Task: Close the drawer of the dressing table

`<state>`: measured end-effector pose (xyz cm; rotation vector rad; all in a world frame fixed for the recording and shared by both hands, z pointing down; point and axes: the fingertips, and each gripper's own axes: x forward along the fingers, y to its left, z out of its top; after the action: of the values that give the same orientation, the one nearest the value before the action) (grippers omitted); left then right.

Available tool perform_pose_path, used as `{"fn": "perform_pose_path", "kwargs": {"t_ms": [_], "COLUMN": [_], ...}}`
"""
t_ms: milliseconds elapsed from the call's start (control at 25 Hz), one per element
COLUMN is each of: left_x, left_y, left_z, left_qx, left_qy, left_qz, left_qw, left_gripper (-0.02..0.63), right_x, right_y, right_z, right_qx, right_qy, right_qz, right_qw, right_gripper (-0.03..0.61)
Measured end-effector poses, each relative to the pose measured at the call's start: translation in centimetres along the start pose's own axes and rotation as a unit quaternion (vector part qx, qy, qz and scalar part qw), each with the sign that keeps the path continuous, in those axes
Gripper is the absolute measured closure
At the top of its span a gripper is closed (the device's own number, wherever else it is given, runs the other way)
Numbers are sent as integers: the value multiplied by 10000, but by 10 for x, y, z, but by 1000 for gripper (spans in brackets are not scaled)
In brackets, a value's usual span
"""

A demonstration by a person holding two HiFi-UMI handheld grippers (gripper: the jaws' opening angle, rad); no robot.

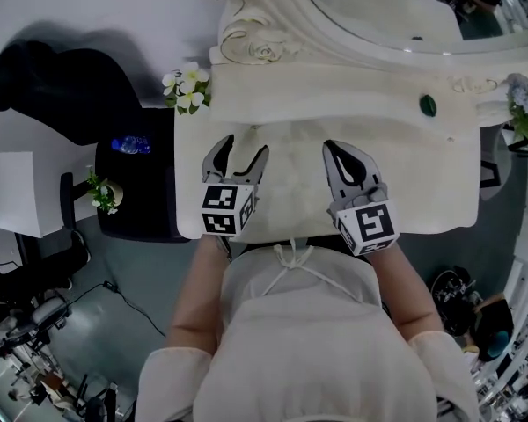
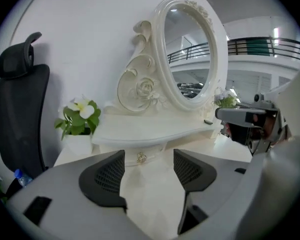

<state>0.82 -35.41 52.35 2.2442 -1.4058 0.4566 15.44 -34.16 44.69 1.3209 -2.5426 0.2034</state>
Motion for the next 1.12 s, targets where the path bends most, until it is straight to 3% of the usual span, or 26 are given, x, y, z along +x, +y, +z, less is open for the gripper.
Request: {"fn": "perform_pose_path", "kwargs": {"t_ms": [200,360,480,720,840,1120], "left_x": [-39,-68,-87,-125,-139,-161], "left_y": [-13,-33,-43,-60,-63,-71], "left_z": [39,64,79,109,119,131], "left_qx": [219,810,1132,1000,1010,1185], "left_qy": [-508,-799,-1071,-1741,-1965,-2176], "left_qz": [-15,-89,-79,-173,-175,-283], "left_qw": [9985,9935,9878,9795,9751,9684], "left_gripper": [311,313,352,531,574,595], "right_x": [-16,-32,-43,-61,-68,-80], "right_y": [5,11,13,26,30,31], "right_z": [14,25,36,52,61,74], "right_qx": [-130,-113,-85,-295,-407,-374], "right_qy": [-177,-324,-466,-652,-748,-896], "right_qz": [9,-17,-49,71,94,72], "right_qw": [9998,9994,9989,9974,9963,9953], "right_gripper": [572,572,572,572,572,574]}}
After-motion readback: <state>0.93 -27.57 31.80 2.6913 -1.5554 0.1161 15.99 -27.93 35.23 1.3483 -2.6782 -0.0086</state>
